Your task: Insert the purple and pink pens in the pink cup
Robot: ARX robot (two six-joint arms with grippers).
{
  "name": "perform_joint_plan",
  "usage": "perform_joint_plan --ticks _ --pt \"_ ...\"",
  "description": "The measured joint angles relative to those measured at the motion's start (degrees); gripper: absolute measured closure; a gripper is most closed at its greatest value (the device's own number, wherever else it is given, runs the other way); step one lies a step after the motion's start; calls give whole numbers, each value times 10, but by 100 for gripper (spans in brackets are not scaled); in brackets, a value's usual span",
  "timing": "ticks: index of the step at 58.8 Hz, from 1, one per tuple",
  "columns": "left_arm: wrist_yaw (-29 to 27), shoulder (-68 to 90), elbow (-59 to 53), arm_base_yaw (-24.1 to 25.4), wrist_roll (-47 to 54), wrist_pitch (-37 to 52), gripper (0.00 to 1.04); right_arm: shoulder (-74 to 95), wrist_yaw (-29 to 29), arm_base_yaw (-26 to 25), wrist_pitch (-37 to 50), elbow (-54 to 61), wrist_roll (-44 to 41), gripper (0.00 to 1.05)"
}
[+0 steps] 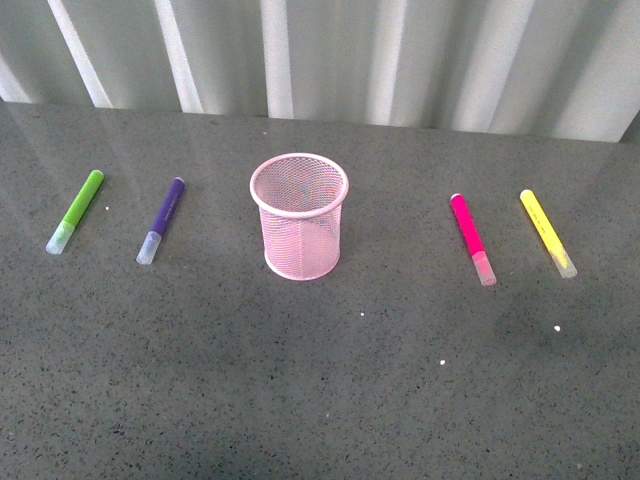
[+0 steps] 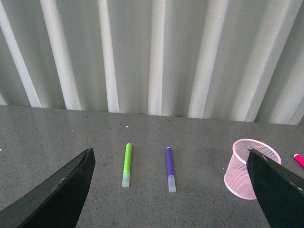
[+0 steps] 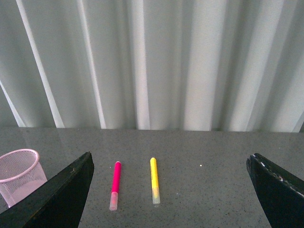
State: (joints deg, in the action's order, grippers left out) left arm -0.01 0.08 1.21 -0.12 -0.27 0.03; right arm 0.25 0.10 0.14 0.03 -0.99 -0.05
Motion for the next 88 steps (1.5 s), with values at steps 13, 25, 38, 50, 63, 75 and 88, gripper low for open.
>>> perform_joint_plan --ticks 13,25,38,50,63,75,88 --pt "0 0 0 0 0 0 7 0 0 0 0 0 0 7" --pt "0 0 0 0 0 0 7 0 0 0 0 0 0 7" --pt "0 0 0 0 0 0 7 0 0 0 0 0 0 7" --pt "0 0 0 0 0 0 7 0 0 0 0 0 0 7" --pt "0 0 0 0 0 0 7 0 0 0 0 0 0 7" --pt "-31 12 8 -7 -20 -35 7 0 0 0 0 0 0 7" --pt "-22 70 20 7 -101 -66 7 0 0 0 0 0 0 7"
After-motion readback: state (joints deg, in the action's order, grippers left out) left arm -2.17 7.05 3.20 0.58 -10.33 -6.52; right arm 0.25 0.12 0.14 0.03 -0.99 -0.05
